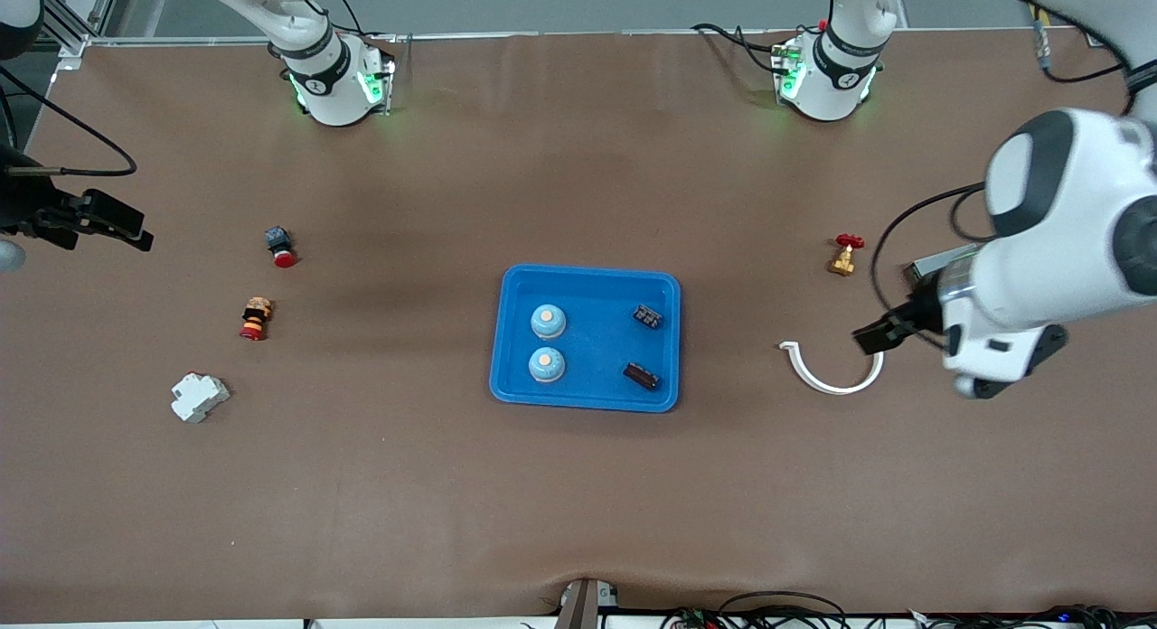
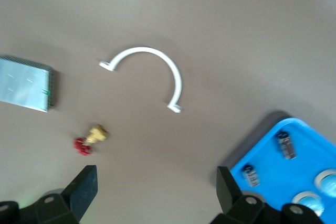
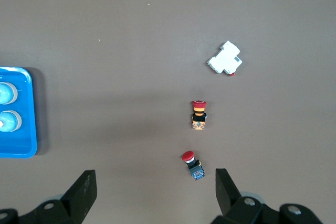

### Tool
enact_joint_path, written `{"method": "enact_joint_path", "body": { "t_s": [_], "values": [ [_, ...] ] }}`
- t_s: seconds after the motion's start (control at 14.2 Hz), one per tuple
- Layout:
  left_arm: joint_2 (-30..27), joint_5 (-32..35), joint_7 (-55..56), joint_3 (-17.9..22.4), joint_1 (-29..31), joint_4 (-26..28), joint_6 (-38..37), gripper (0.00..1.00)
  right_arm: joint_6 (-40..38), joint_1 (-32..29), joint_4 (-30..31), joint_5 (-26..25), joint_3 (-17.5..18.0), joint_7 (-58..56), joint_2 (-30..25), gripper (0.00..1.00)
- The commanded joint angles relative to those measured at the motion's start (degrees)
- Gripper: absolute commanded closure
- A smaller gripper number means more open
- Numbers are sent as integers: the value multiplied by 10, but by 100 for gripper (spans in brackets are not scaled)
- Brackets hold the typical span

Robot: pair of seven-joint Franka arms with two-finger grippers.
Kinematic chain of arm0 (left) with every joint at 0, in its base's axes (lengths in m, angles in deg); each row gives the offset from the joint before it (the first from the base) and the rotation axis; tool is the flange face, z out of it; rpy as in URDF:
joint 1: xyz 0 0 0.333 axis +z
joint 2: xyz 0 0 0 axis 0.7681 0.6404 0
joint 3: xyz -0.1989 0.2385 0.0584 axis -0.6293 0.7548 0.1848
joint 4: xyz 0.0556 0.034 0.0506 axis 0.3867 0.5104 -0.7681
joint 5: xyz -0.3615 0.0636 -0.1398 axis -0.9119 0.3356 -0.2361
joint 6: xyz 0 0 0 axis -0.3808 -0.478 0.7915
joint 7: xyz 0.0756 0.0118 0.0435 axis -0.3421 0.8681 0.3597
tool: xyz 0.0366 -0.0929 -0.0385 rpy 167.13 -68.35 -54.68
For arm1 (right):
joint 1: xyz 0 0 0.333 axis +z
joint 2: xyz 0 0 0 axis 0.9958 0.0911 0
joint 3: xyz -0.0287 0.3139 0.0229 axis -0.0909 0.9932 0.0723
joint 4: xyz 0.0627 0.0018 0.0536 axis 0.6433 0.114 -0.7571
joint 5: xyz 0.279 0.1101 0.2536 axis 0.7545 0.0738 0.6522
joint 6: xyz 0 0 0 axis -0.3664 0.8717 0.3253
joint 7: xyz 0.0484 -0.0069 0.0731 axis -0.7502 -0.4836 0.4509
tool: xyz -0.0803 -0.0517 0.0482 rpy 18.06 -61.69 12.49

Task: Place electrolytic capacitor and blue bell in tray

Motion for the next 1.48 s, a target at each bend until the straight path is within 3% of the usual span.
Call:
{"method": "enact_joint_path", "body": {
  "t_s": [0.0, 0.21, 0.56, 0.92, 1.06, 1.41],
  "values": [
    [-82, -12, -111, -4, 51, 97, 5, 0, 4, 0, 14, 1, 1, 2, -15, 0],
    [-129, -7, -238, -3, 102, 147, 5, 0, 5, 0, 14, 2, 1, 2, -15, 0],
    [-177, 12, -330, -3, 118, 176, 17, 0, 7, 0, 15, 21, 0, 2, -15, 0],
    [-207, 9, -360, -10, 123, 145, 0, 0, 7, -2, 15, 22, 0, 2, -15, 0],
    [-201, 7, -356, -13, 121, 102, -9, 0, 7, -3, 15, 21, -1, 2, -15, 0],
    [-178, 7, -347, -23, 127, 71, -9, 0, 8, -3, 15, 21, -2, 2, -19, 0]
  ]
}}
